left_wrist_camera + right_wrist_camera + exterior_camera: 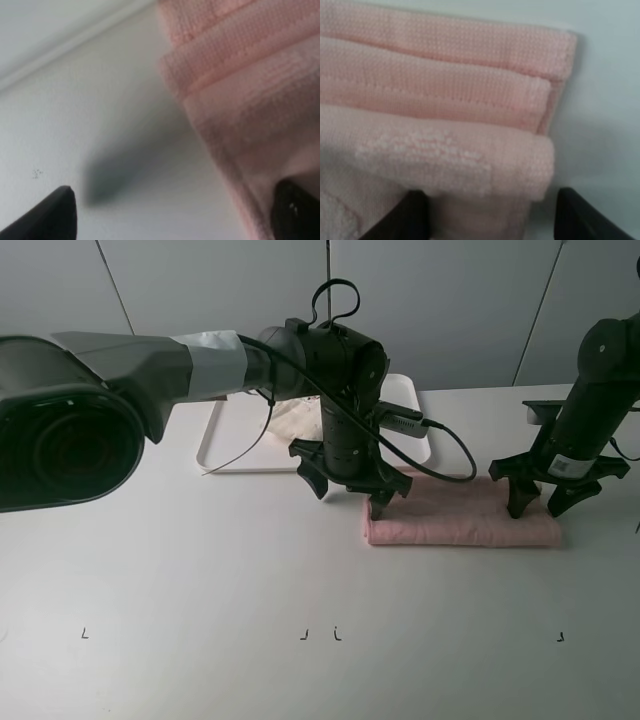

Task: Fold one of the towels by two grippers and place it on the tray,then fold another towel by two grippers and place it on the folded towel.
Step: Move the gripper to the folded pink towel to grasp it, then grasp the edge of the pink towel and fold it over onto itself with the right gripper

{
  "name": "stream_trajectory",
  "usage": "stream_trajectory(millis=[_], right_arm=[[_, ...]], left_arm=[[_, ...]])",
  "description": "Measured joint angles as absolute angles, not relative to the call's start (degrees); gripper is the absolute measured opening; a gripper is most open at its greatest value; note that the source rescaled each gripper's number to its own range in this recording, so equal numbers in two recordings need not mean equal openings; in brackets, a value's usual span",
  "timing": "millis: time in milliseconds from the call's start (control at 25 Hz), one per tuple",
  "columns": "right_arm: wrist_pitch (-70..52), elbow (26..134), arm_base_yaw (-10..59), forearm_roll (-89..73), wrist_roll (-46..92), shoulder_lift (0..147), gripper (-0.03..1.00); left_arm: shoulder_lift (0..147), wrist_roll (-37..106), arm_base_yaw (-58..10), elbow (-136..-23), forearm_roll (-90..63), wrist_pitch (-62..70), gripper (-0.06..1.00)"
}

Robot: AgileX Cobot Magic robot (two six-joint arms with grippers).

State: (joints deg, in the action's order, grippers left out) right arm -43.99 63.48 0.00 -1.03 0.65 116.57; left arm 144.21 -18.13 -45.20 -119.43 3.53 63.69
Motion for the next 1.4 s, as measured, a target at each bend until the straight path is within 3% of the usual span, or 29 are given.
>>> stream_trajectory(millis=[160,440,1040,1400], right_arm=[[-44.56,63.83,0.00,-2.12,0.91,117.57,0.51],[-45.69,64.31,0.12,-5.59,3.91,118.34,0.06],[-47.98,63.65,0.12,-6.72,5.28,115.91,0.06],[-52.94,63.25,0.00,-17.96,9.65,112.03,0.06]], left_arm=[[144.21,-18.13,-45.20,-119.43,3.53,63.69,1.00],[144.21,-17.76,-45.20,-119.43,3.53,63.69,1.00],[144.21,-17.76,-45.20,-119.52,3.31,64.32,1.00],[144.21,-17.66,-45.20,-119.52,3.63,66.50,1.00]])
